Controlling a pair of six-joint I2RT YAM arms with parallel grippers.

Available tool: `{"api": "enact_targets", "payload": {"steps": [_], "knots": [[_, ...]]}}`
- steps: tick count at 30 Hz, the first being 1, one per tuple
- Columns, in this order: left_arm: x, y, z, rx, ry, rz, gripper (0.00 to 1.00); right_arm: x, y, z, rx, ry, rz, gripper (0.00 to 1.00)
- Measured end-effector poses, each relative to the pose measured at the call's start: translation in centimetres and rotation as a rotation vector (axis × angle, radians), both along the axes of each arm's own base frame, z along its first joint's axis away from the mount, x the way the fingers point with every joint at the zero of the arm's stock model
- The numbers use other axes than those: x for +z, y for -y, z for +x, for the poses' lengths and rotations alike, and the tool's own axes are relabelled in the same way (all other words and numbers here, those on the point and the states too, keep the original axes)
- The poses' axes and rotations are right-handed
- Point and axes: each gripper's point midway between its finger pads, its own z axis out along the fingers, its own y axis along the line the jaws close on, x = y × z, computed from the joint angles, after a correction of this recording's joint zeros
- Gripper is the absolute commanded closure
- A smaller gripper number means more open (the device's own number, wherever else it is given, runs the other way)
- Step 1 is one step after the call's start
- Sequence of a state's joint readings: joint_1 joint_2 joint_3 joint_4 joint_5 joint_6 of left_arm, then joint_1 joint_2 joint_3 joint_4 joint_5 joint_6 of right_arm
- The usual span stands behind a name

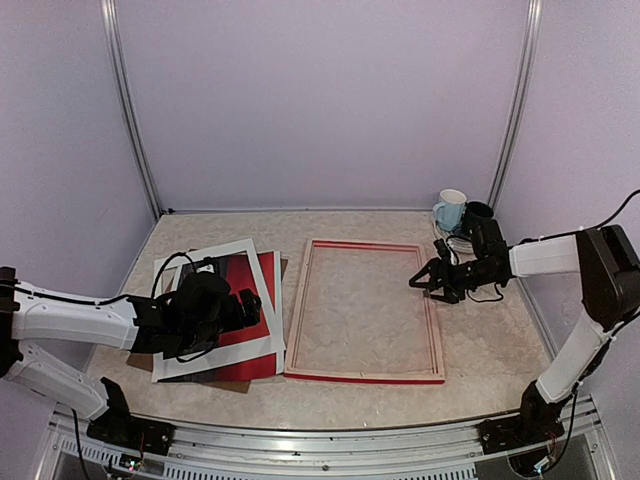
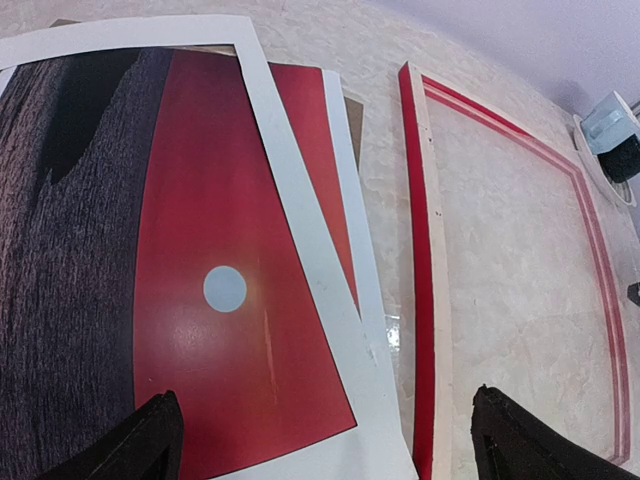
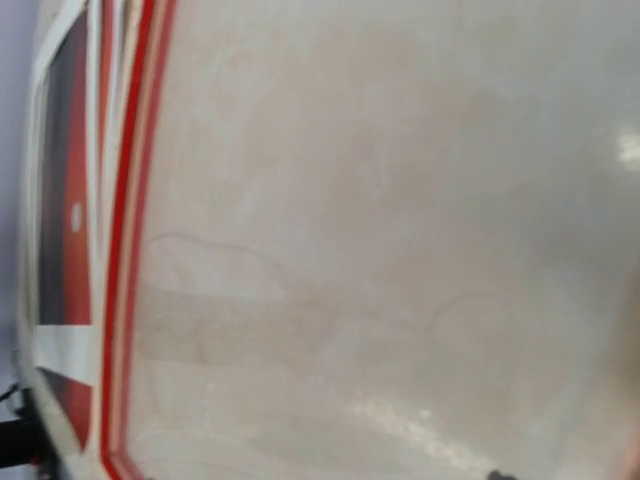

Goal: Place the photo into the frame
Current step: Place the glass panel at the frame body.

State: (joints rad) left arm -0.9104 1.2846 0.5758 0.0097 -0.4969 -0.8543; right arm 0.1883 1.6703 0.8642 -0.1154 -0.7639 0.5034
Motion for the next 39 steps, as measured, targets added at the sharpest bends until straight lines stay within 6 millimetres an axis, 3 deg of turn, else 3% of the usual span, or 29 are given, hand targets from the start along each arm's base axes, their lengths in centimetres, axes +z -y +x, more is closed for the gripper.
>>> {"api": "enact_targets", "payload": {"steps": [7, 16, 18, 27, 32, 39], "knots": [[-0.2, -0.1, -0.1, 0.001, -0.001, 0.0, 0.01, 0.2, 2.0, -0.1, -0.054, 0.029, -0.142, 0.12], [-0.5, -0.3, -0.2, 0.001, -0.006, 0.005, 0.01, 0.1, 4.1, 0.4, -0.101, 0.07, -0.284, 0.13], [-0.5, -0.2, -0.2, -0.001, -0.006, 0.003, 0.01, 0.0, 4.5, 0.6, -0.109, 0.077, -0.309, 0.19], [-0.6, 0.0, -0.3, -0.014, -0.013, -0.004, 0.01, -0.8, 6.9, 2.0, -0.182, 0.097, -0.451, 0.6], [-1.4, 0.6, -0.1, -0.026, -0.028, 0.016, 0.01, -1.1, 7.6, 4.1, -0.211, 0.108, -0.507, 0.67], [-2.8, 3.6, 1.4, -0.076, -0.06, 0.071, 0.02, -2.2, 8.1, 6.4, -0.229, 0.098, -0.564, 0.72]]}}
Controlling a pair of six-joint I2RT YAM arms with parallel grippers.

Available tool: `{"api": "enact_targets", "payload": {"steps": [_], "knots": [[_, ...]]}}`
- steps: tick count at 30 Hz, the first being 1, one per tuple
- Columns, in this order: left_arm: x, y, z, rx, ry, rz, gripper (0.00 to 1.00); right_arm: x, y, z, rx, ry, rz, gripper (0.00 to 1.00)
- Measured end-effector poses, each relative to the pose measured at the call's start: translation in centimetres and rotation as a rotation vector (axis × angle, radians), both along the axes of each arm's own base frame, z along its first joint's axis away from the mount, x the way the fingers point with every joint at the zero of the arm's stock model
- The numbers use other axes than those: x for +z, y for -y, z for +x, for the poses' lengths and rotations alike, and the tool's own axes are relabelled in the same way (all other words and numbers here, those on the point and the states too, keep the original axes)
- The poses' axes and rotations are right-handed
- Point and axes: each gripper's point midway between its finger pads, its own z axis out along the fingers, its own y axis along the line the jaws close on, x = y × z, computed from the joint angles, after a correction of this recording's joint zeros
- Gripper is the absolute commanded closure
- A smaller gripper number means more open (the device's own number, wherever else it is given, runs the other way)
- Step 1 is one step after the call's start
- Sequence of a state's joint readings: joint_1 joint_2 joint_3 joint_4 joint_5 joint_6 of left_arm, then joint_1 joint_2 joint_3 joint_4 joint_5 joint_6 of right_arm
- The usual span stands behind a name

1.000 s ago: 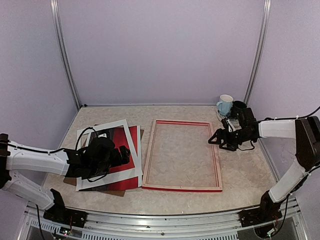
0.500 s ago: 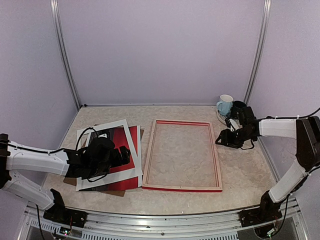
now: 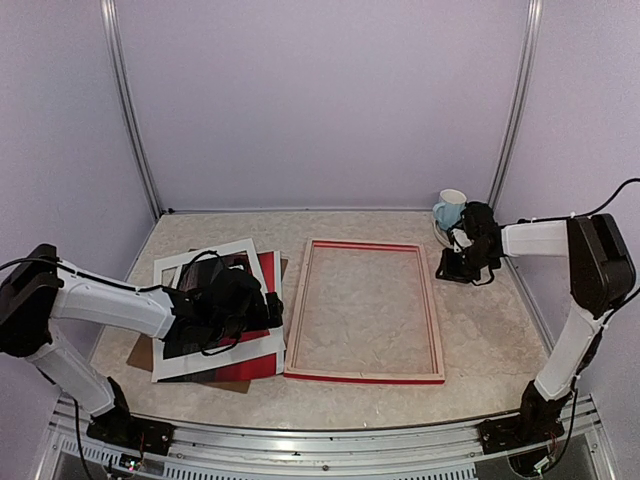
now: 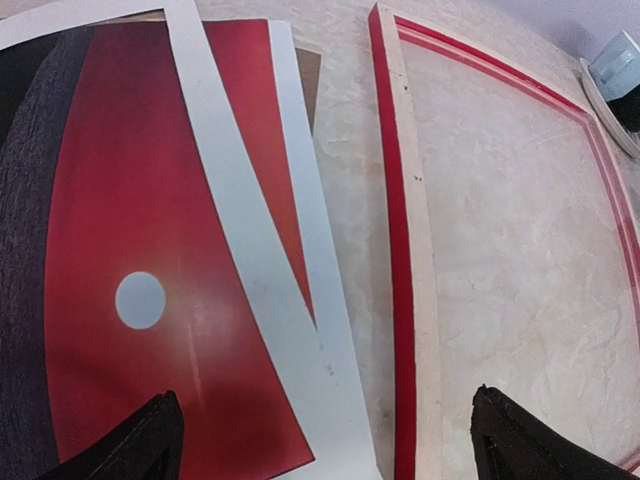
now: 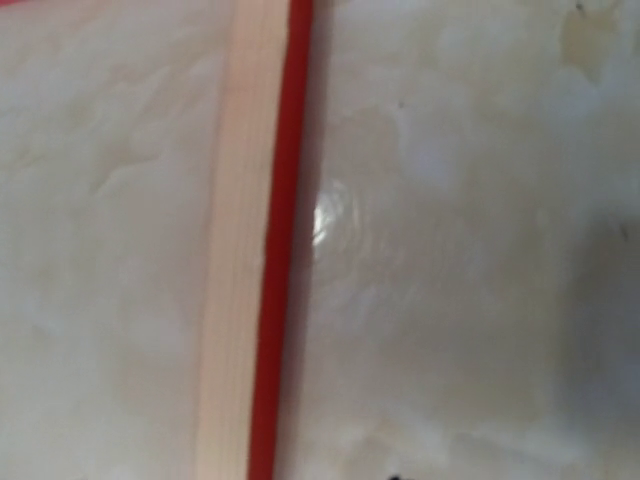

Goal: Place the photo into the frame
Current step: Place the glass panel at the frame body, then press the glass panel into the frame body.

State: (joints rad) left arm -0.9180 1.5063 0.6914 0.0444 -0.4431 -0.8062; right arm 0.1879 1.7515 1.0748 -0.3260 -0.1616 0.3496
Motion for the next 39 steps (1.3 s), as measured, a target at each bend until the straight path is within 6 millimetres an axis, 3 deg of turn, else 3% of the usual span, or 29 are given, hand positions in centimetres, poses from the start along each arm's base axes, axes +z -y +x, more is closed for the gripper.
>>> {"api": "enact_targets", "payload": {"steps": [6, 12, 21, 39], "knots": [[0.1, 3.3, 2.0, -0.045, 0.007, 0.01, 0.04, -0.9, -0.2, 1.1, 0.003, -0.014, -0.03, 0.73], [-1.2, 5.7, 3.3, -0.085, -0.005, 0.03, 0.08, -1.5, -1.0, 1.8, 0.018, -0.022, -0.062, 0.71], [-4.6, 5.9, 3.3, -0.114, -0.058, 0.075, 0.11, -2.0, -2.3, 3.2, 0.035, -0.017, -0.089, 0.69], [-4.5, 6.9, 3.4, -0.135, -0.049, 0.042, 0.12, -3.3, -3.2, 3.3, 0.055, -0.041, -0.129, 0.7]]}}
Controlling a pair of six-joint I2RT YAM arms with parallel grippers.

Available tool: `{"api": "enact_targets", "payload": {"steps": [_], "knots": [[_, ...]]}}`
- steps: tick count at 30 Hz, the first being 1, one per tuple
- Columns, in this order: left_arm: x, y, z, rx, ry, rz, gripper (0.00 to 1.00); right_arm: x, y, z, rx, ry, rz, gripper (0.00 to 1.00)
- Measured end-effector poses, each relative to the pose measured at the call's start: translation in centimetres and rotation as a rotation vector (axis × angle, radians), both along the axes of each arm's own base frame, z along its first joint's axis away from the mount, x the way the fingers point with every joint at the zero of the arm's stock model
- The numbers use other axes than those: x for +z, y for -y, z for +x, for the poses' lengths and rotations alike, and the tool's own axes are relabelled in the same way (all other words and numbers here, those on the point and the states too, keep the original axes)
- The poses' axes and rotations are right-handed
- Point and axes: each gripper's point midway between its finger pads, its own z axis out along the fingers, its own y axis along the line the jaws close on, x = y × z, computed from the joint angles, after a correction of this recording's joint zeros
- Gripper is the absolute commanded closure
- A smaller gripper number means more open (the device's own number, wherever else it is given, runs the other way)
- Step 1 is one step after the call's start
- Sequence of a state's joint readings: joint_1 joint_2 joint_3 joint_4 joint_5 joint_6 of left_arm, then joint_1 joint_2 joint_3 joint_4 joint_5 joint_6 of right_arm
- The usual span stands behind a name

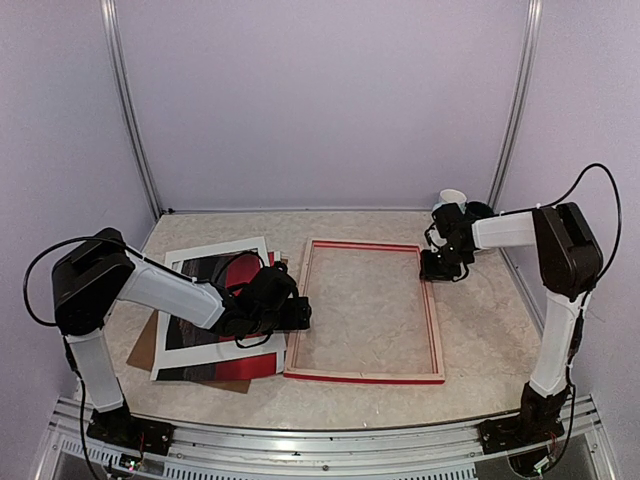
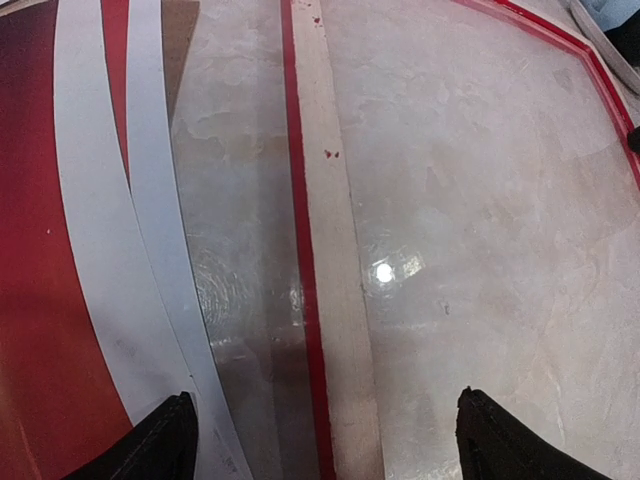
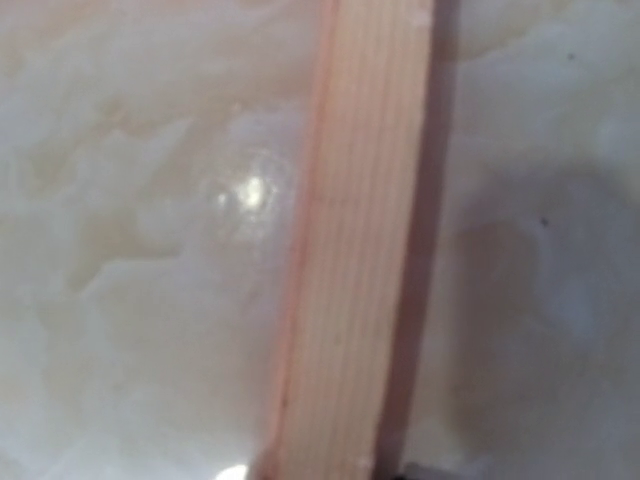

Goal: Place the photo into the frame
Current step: Press the glass panel into the frame body.

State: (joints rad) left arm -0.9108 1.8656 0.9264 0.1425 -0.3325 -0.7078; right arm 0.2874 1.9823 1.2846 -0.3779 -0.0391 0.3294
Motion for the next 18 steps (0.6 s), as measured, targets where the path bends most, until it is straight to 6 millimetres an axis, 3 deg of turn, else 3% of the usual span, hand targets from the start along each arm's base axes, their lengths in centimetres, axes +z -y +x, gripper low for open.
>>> {"api": "enact_targets", "payload": {"steps": [5, 9, 13, 18], "knots": [[0.0, 0.0, 0.0, -0.001, 0.0, 0.0, 0.12, 0.1, 0.3, 0.0, -0.005, 0.002, -0.03, 0.7], [0.2, 0.1, -0.2, -0.003, 0.004, -0.002, 0.11, 0.2, 0.3, -0.2, 0.003, -0.002, -0.059, 0.61], [1.0, 0.3, -0.5, -0.008, 0.015, -0.007, 0.1, 0.6, 0.6, -0.9, 0.01, -0.01, -0.105, 0.54], [2.3, 0.8, -0.8, -0.014, 0.036, -0.024, 0.08, 1.5, 0.0, -1.8, 0.034, 0.006, -0.146, 0.54]]}}
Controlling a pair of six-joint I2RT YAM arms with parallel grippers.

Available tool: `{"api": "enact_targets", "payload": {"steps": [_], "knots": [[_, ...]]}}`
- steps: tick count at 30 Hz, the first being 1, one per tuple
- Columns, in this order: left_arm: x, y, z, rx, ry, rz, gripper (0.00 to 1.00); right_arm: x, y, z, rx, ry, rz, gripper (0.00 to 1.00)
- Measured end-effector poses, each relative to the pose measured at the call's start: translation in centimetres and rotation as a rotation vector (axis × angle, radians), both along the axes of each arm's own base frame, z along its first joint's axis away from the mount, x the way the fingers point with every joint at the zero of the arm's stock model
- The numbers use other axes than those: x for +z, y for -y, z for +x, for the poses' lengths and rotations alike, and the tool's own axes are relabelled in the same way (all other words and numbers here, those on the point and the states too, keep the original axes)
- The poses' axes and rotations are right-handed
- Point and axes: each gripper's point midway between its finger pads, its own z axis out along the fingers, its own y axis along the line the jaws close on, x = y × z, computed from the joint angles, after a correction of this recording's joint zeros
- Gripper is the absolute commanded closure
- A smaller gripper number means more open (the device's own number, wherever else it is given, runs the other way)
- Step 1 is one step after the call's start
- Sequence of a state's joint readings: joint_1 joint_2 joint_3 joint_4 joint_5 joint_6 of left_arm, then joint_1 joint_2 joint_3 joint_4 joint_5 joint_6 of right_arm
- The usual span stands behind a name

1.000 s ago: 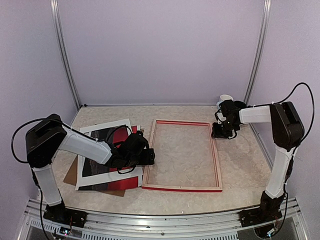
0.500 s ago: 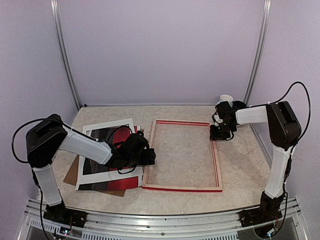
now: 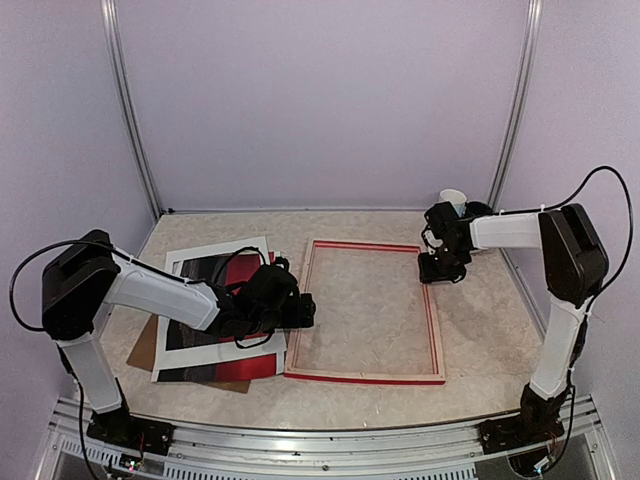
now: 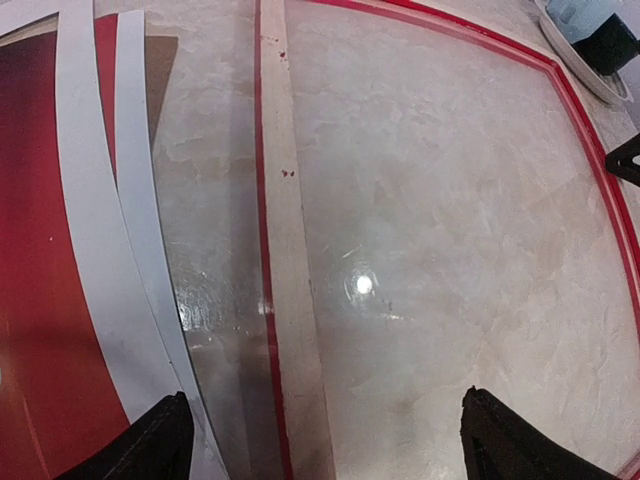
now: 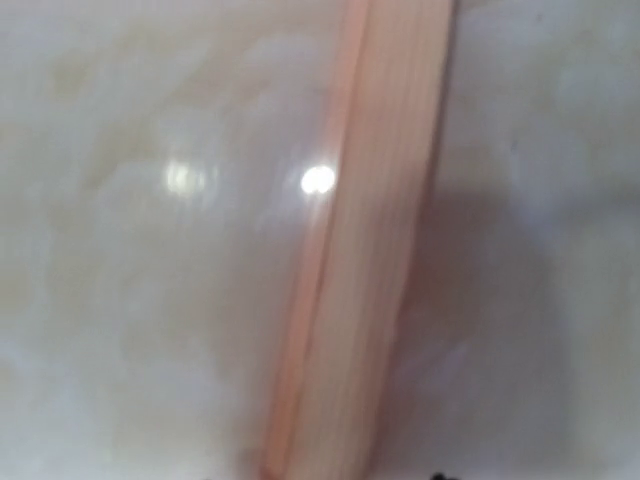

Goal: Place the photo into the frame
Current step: Press the glass panel into the frame body.

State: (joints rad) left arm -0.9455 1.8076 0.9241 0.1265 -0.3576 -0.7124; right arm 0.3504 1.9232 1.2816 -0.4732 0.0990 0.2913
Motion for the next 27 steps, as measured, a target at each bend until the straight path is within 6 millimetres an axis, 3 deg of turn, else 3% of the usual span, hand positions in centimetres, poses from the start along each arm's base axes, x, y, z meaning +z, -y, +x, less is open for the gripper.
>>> {"api": "enact_targets", "payload": {"steps": [5, 13, 19, 27], "knots": [[0.4, 0.2, -0.2, -0.002, 0.009, -0.006, 0.08, -1.6, 0.1, -2.1, 0.013, -0.04, -0.038, 0.6], [0.4, 0.0, -0.4, -0.001, 0.005, -0.003, 0.06, -1.3, 0.4, -3.6, 0.013, -0.027, -0.033, 0.67], [1.3, -0.8, -0.9, 0.008, 0.013, -0.009, 0.02, -1.3, 0.6, -3.1, 0.005, -0.025, -0.038, 0.65], [4.7, -4.0, -2.1, 0.059, 0.066, -0.029, 0.01, -0.5, 1.5, -0.7, -0.012, -0.005, -0.061, 0.49]]}}
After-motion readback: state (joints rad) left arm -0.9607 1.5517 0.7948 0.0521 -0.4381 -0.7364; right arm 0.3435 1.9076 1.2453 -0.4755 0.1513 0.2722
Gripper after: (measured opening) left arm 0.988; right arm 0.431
